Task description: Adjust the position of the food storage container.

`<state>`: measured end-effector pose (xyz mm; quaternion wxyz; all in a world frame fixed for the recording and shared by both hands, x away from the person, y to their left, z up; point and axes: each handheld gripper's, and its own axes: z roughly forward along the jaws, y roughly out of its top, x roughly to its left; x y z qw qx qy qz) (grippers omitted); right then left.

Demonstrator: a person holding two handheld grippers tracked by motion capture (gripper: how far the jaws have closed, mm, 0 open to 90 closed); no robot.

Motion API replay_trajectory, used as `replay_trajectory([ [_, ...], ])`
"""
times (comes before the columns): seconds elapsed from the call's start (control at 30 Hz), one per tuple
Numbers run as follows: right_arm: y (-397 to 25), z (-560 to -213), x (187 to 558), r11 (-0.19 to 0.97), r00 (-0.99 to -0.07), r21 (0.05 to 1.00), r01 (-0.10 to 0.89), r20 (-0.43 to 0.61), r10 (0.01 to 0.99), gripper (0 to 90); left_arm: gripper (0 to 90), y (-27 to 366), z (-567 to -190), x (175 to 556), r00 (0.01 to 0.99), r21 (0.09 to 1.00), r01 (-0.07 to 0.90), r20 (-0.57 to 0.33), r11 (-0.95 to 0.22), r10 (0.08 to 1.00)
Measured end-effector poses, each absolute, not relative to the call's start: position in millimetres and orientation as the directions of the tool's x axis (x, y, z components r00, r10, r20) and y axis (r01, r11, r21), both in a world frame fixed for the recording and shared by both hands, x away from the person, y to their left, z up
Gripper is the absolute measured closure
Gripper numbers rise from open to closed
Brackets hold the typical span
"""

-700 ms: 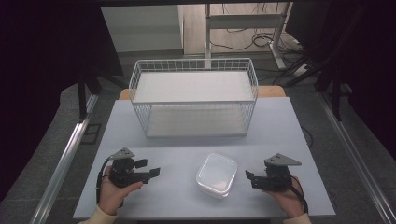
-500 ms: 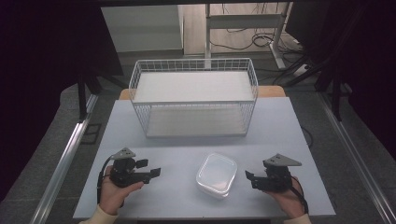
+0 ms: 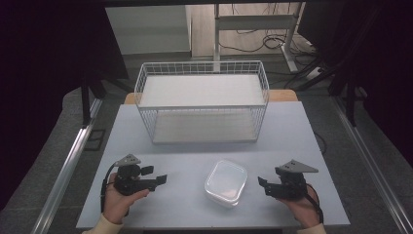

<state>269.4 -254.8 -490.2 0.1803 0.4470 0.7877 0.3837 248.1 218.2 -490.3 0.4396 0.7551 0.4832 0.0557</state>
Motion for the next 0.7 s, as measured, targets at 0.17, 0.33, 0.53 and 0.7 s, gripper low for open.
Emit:
replay_trajectory([
  [0.17, -255.9, -489.4, 270.0, 0.305, -0.538, 0.762, 0.571, 0.066, 0.840, 27.1, 26.5, 220.2, -489.5, 248.0, 0.524, 0.721, 0.679, -0.342, -0.140, 0.780],
  [0.33, -255.2, -487.7, 270.0, 0.314, -0.543, 0.756, 0.574, 0.065, 0.837, 29.0, 26.6, 219.4, -490.7, 248.0, 0.528, 0.717, 0.682, -0.345, -0.144, 0.776],
  [0.53, -254.7, -481.2, 266.6, 0.320, -0.550, 0.749, 0.580, 0.070, 0.832, 33.8, 26.6, 219.3, -490.5, 247.7, 0.531, 0.717, 0.681, -0.345, -0.148, 0.774],
  [0.7, -255.3, -477.9, 264.2, 0.339, -0.562, 0.739, 0.582, 0.064, 0.825, 36.9, 26.6, 218.9, -490.8, 247.9, 0.532, 0.716, 0.682, -0.344, -0.150, 0.774],
])
